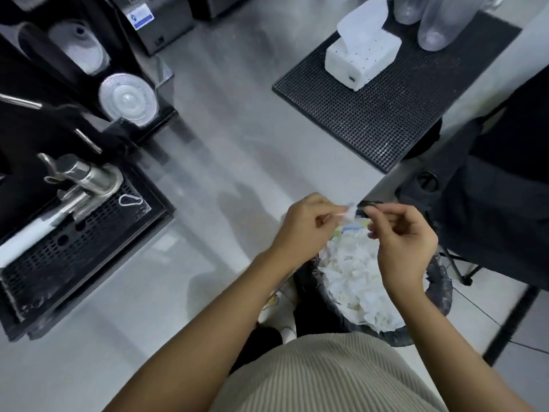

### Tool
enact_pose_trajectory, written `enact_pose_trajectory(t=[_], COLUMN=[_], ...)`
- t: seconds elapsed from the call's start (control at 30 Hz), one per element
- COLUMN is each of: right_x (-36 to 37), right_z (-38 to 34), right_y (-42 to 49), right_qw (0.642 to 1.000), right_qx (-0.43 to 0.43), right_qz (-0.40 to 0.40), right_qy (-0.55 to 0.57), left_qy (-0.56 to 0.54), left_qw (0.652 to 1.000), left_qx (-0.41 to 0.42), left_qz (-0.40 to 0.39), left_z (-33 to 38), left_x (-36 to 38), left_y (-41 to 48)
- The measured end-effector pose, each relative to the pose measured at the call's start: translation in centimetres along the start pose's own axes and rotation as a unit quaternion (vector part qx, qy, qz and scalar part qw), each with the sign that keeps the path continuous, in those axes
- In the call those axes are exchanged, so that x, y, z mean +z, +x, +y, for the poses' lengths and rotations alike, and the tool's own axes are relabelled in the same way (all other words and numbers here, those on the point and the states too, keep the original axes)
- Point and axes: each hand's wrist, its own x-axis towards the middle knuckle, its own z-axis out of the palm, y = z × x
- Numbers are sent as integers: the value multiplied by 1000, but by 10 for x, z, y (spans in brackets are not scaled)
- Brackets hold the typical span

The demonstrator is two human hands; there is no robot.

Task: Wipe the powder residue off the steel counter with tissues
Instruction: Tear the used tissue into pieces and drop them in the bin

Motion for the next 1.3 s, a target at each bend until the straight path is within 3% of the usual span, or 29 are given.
enact_pose_trajectory(t=[0.07,0.13,0.23,0.3,0.47,0.63,0.77,0.83,0.9,0.97,1.07,1.17,1.3], right_x=[-7,-13,-16,-16,-17,-20,-22,-21,-22,-24,-28,-31,-32], right_z=[5,14,20,23,26,19,20,22,24,25,29,33,35], right_y=[0,0,-4,-5,-4,-1,3,6,8,8,5,1,-1], right_qw=[1000,999,996,996,997,995,993,993,993,992,993,993,992], right_qx=[20,20,15,4,66,87,68,62,60,57,53,51,64], right_qz=[18,16,-3,-4,10,33,52,47,37,29,19,13,23], right_qy=[2,-32,-90,-94,-46,-24,-85,-87,-97,-105,-105,-103,-108], left_qy=[-20,51,200,229,176,121,79,13,-48,-59,42,174,174], left_qw=[992,967,916,908,961,985,995,996,999,984,939,910,942], left_qx=[-40,-86,-161,-177,-64,4,57,33,-8,-68,-135,-190,-129], left_qz=[116,235,307,302,205,121,-24,-77,-6,151,313,325,256], left_z=[-15,-39,-74,-83,-61,-23,-1,6,3,-17,-58,-81,-73], left_x=[-37,-83,-132,-135,-83,-9,28,26,6,-34,-99,-120,-92], left_y=[14,28,42,46,51,31,15,20,33,52,73,79,98])
